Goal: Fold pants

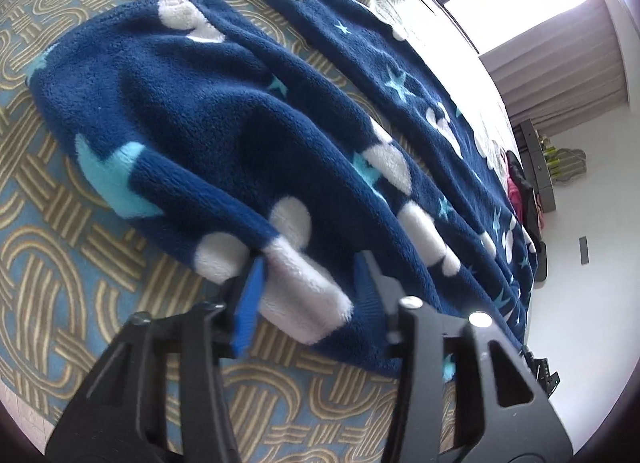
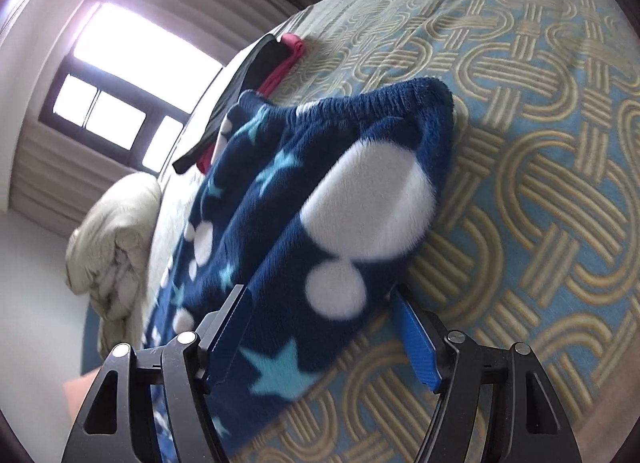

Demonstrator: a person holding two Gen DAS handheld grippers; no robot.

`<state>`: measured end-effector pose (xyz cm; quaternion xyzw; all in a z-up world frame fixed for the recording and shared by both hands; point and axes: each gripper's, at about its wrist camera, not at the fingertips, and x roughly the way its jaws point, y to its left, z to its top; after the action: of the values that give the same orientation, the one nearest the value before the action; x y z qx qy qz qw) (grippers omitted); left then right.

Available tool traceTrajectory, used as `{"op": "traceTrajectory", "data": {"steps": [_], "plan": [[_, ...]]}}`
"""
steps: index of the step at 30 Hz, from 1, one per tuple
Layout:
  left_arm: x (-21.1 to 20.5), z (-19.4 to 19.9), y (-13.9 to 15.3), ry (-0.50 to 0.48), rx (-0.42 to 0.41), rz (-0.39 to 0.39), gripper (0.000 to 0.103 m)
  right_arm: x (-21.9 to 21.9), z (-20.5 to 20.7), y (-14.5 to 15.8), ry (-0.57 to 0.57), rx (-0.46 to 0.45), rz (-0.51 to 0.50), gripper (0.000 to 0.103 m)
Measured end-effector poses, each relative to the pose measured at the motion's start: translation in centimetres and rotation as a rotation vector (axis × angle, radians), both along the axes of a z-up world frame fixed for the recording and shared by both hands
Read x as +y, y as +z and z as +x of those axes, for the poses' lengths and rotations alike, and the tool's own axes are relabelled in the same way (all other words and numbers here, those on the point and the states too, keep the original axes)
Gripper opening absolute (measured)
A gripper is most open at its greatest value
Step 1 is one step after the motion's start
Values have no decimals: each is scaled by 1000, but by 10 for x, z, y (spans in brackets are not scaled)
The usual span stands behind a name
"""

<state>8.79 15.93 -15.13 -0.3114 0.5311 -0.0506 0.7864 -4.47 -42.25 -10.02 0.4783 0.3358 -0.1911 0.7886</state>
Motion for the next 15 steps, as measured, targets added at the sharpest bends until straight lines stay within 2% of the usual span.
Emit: {"op": "traceTrajectory", "data": {"steps": [1,2,3,6,10,15], "plan": [[2,1,-1,10,4,12,18,-1,3,-1,-6,12,10,60],[4,1,-2,17,10,22,7,-2,7,-2,10,34,10,27],[7,1,-3,22,15,15,7,-2,12,-3,40,56,17,12],[12,-2,0,34,4,-9,6,2,12,2,32,49,-6,12],[11,-5,14,26,-34,16,6,10,12,16,49,39,-65,11],[10,-8,30,18,-68,33,6,13,10,30,62,18,-90,11]]}}
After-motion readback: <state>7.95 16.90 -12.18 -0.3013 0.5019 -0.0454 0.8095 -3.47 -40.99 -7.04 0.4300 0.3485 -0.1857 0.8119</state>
